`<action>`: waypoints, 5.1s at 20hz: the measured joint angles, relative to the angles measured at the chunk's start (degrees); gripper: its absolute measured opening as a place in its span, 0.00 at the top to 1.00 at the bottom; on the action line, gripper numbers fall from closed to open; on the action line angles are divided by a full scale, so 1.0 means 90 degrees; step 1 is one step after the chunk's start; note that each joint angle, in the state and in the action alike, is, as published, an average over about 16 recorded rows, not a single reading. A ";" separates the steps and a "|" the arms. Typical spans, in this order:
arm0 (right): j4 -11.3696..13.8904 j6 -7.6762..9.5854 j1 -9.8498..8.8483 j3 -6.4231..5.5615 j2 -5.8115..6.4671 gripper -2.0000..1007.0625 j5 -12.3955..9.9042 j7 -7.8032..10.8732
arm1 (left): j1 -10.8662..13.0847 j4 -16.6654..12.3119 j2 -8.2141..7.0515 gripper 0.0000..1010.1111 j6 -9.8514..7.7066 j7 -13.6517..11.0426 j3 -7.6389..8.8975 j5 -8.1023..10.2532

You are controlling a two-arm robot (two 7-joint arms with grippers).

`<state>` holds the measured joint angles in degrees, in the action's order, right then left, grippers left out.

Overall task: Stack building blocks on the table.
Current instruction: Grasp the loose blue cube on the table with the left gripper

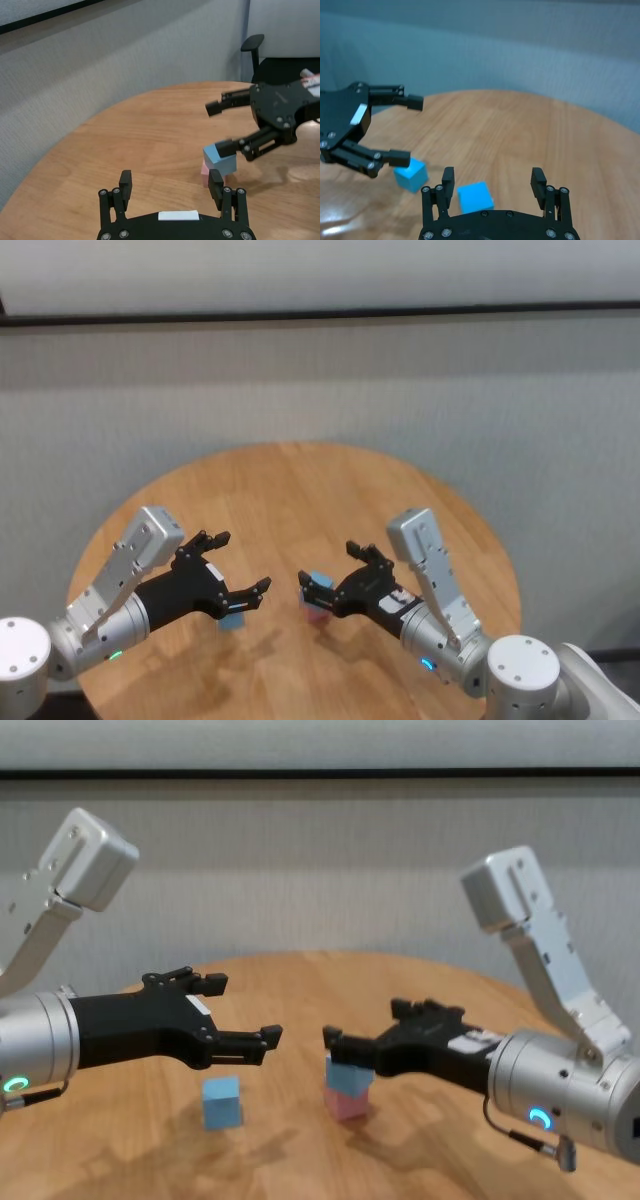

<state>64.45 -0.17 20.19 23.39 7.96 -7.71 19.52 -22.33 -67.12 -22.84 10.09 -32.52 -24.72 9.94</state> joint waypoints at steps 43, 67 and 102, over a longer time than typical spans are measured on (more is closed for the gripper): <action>0.0265 -0.0330 -0.0092 -0.0368 0.0408 0.00 -0.0163 0.0107 | 0.0000 0.0000 0.0000 0.01 0.0000 0.0000 0.0000 0.0000; 0.0226 -0.0129 -0.0039 -0.0346 0.0457 0.00 -0.0085 0.0027 | 0.0323 0.0167 -0.0293 0.01 -0.0158 -0.0004 0.0219 0.0212; 0.0228 -0.0156 -0.0047 -0.0357 0.0448 0.00 -0.0104 0.0035 | -0.0285 0.1477 0.0080 0.01 0.0224 -0.0423 -0.0125 0.0182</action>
<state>66.51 -1.57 19.77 20.18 11.98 -8.65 19.83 -24.90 -53.82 -22.12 12.11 -36.33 -25.85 11.57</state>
